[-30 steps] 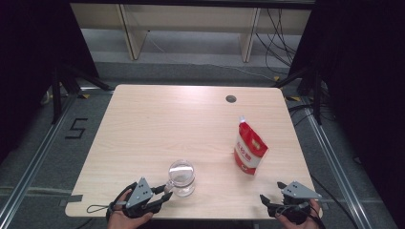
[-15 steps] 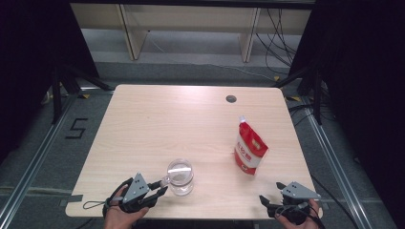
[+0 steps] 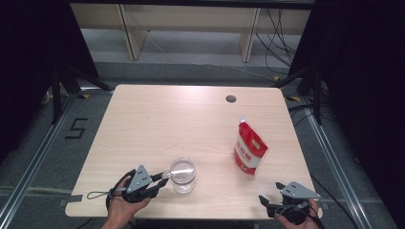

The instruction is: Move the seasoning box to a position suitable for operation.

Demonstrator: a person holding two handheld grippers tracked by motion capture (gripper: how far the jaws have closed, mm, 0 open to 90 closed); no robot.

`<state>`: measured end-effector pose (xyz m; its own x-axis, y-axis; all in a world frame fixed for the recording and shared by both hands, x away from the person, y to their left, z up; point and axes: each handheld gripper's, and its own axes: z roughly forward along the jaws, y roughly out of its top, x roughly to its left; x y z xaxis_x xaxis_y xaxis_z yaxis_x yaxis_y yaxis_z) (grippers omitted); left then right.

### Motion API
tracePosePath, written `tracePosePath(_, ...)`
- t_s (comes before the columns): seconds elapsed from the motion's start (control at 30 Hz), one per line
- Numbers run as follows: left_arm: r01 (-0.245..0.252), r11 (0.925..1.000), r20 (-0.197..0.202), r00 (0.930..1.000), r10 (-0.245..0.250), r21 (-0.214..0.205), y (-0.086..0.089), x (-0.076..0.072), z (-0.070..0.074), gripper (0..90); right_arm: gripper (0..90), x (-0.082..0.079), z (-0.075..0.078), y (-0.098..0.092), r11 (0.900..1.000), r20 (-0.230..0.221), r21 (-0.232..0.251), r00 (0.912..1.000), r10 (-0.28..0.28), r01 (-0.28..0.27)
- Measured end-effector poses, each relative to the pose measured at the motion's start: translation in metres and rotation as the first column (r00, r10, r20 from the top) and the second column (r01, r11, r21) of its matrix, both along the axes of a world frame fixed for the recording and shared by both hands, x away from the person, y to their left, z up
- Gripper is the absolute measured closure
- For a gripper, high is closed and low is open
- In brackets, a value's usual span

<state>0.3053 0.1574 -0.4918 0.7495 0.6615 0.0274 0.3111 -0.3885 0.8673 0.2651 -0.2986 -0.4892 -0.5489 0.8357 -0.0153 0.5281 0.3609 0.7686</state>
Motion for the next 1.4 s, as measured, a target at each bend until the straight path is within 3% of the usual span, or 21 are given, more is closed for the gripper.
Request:
tracePosePath(0.27,0.054,0.9985,0.01,0.9985,-0.054,0.012,-0.016,0.006,0.0,73.8,23.0,0.0,0.001,0.0,1.0,0.004,0.01,1.0,0.003,-0.003)
tracePosePath(0.37,0.074,0.9973,0.006,0.9973,-0.074,-0.004,-0.022,0.008,0.0,73.8,23.0,-0.001,0.001,0.001,0.9999,0.003,0.014,1.0,0.004,-0.004)
tracePosePath(0.4,0.092,0.9957,0.023,0.9955,-0.092,0.015,-0.023,0.01,0.0,73.8,23.1,-0.001,0.001,0.001,0.9999,0.002,0.01,1.0,0.007,-0.007)
tracePosePath(0.43,0.088,0.9961,0.01,0.996,-0.088,-0.005,-0.025,0.01,0.0,73.8,23.3,0.0,0.0,0.002,0.9998,-0.002,0.015,0.9999,0.014,-0.014)
tracePosePath(0.53,0.108,0.9942,0.013,0.9941,-0.108,-0.002,-0.03,0.011,0.0,73.6,23.8,0.0,0.0,0.002,0.9995,-0.002,0.022,0.9998,0.022,-0.022)
tracePosePath(0.57,0.109,0.9939,0.025,0.9937,-0.11,0.013,-0.031,0.012,0.0,73.6,24.0,-0.001,0.001,0.002,0.9998,0.0,0.013,0.9999,0.017,-0.017)
tracePosePath(0.73,0.112,0.9937,0.016,0.9936,-0.112,0.005,-0.038,0.014,0.0,73.5,24.3,-0.001,0.001,0.003,0.9994,0.001,0.008,0.9994,0.034,-0.034)
tracePosePath(0.83,0.121,0.9926,0.014,0.9925,-0.121,0.004,-0.039,0.018,0.0,73.6,24.3,-0.003,0.001,0.005,0.9997,-0.02,0.02,0.9997,0.015,-0.015)
tracePosePath(0.87,0.129,0.9916,0.025,0.9913,-0.129,0.011,-0.039,0.02,0.0,73.6,24.4,-0.001,0.0,0.004,0.9994,0.003,0.01,0.9994,0.033,-0.033)
tracePosePath(0.9,0.115,0.9934,0.007,0.9934,-0.115,0.005,-0.039,0.019,0.0,73.6,24.9,0.001,0.0,0.003,0.999,0.017,0.002,0.9989,0.045,-0.045)
tracePosePath(0.93,0.118,0.993,0.007,0.9929,-0.118,0.002,-0.039,0.02,0.0,73.6,25.2,-0.002,0.001,0.005,0.9993,-0.003,0.02,0.9995,0.032,-0.032)
tracePosePath(1.03,0.113,0.9935,0.003,0.9936,-0.113,-0.01,-0.039,0.02,-0.001,73.1,25.2,0.0,0.001,0.004,0.9987,0.02,0.008,0.9985,0.051,-0.051)
tracePosePath(1.13,0.12,0.9927,-0.011,0.9927,-0.12,0.01,-0.039,0.018,-0.002,65.8,25.3,-0.001,0.001,0.005,0.9986,0.012,0.012,0.9986,0.052,-0.052)
tracePosePath(1.23,0.115,0.9932,-0.043,0.9925,-0.114,0.019,-0.038,0.014,-0.003,52.9,25.3,-0.002,0.001,0.005,0.9987,-0.001,0.021,0.9989,0.046,-0.046)
tracePosePath(1.4,0.09,0.9957,-0.063,0.9938,-0.091,-0.023,-0.028,0.008,0.002,41.8,25.4,-0.003,0.001,0.005,0.9988,-0.016,0.029,0.9991,0.04,-0.04)
